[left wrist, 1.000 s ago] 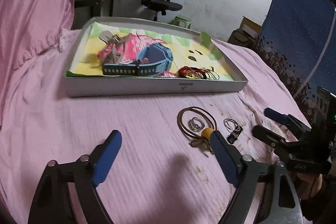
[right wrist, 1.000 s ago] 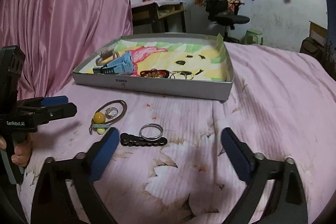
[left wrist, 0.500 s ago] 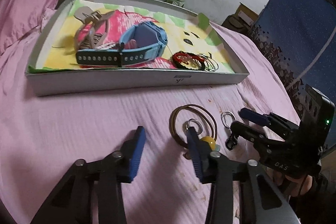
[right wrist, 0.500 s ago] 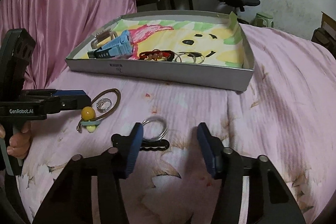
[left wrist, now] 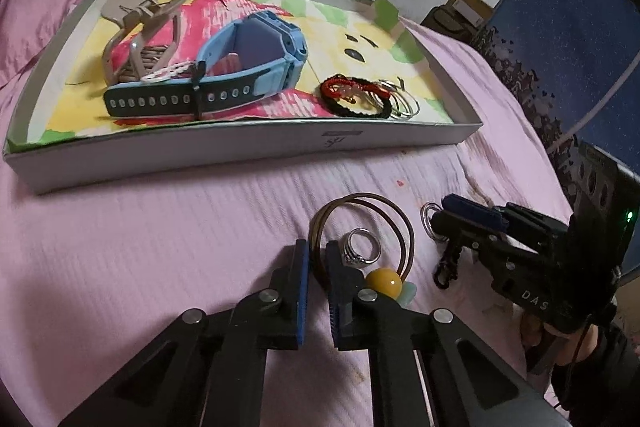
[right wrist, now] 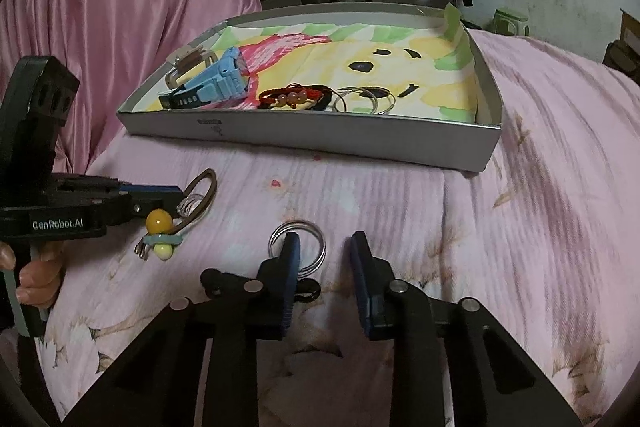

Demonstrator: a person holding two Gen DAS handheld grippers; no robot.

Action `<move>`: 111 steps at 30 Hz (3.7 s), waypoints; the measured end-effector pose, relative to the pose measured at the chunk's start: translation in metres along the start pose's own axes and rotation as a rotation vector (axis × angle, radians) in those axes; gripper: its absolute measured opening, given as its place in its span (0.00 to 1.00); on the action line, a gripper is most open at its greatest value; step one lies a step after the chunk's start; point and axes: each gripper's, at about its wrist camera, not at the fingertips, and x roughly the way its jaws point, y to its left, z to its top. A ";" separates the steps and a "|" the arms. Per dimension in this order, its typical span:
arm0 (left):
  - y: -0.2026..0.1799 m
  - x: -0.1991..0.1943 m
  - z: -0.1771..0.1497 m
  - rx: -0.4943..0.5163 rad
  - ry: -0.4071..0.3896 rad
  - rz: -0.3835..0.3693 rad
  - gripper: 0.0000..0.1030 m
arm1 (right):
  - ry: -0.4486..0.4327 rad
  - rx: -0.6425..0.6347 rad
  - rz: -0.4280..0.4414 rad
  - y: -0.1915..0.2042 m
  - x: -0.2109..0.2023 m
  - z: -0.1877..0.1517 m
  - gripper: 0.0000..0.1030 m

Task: Organize jewelry
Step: 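Grasp the brown cord keychain with left tool while right tool grasps the silver key ring, then carry the keychain over the tray with left tool while right tool carries the key ring, then open the left tool over the tray while right tool releases the key ring there, then withdraw both tools from the tray toward the small ring and black chain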

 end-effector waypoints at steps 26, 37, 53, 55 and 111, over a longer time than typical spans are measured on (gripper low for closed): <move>-0.005 -0.032 -0.007 0.021 -0.170 0.009 0.05 | -0.097 -0.027 0.015 0.010 -0.013 -0.005 0.07; -0.012 -0.064 0.009 0.037 -0.279 0.015 0.05 | -0.216 -0.012 0.003 0.003 -0.039 0.003 0.07; -0.004 -0.089 0.049 -0.014 -0.389 0.068 0.05 | -0.295 0.033 -0.024 0.004 -0.038 0.056 0.07; 0.000 -0.091 0.055 -0.033 -0.415 0.089 0.05 | -0.293 0.052 -0.020 0.003 -0.032 0.061 0.07; 0.006 -0.104 0.001 -0.043 -0.635 0.340 1.00 | -0.445 0.051 -0.125 0.016 -0.064 0.044 0.93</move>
